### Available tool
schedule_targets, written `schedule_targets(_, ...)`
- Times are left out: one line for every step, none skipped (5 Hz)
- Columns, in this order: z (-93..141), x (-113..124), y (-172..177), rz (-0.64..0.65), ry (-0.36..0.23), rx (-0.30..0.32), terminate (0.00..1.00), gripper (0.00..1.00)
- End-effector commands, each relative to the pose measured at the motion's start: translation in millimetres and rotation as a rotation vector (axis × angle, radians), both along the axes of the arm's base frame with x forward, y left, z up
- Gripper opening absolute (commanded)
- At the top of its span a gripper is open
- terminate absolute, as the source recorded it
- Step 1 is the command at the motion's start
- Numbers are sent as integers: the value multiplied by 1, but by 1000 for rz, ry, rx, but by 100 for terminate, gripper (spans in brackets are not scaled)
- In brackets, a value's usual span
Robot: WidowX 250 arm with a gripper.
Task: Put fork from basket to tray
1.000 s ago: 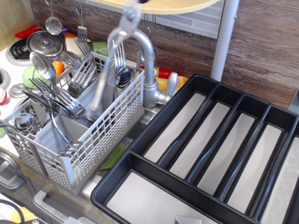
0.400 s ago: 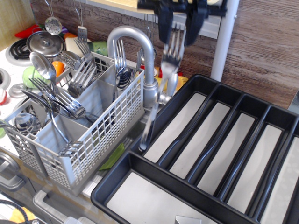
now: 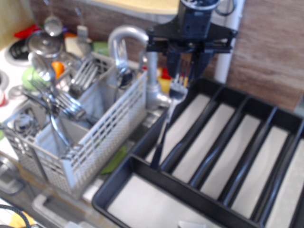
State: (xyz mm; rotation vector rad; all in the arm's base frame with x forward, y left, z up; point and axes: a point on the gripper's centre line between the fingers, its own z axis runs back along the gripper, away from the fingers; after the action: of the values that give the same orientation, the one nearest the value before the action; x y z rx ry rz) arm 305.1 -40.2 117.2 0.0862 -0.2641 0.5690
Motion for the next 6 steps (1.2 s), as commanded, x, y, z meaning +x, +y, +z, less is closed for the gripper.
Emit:
schedule_targets(7, 15, -8, -7, -63, -1, 0, 0)
schedule_targets(15, 27, -9, 6, -53, -20, 0, 0)
schedule_targets(15, 37, -20, 39, -66, -32, 0, 0)
schedule_targets(19, 51, -28, 44, -57, -15, 0, 0)
schedule_targets(9, 49, -28, 52, -75, -57, 0, 0)
schedule_targets(-1, 44, -26, 38, -36, -77, 0, 0)
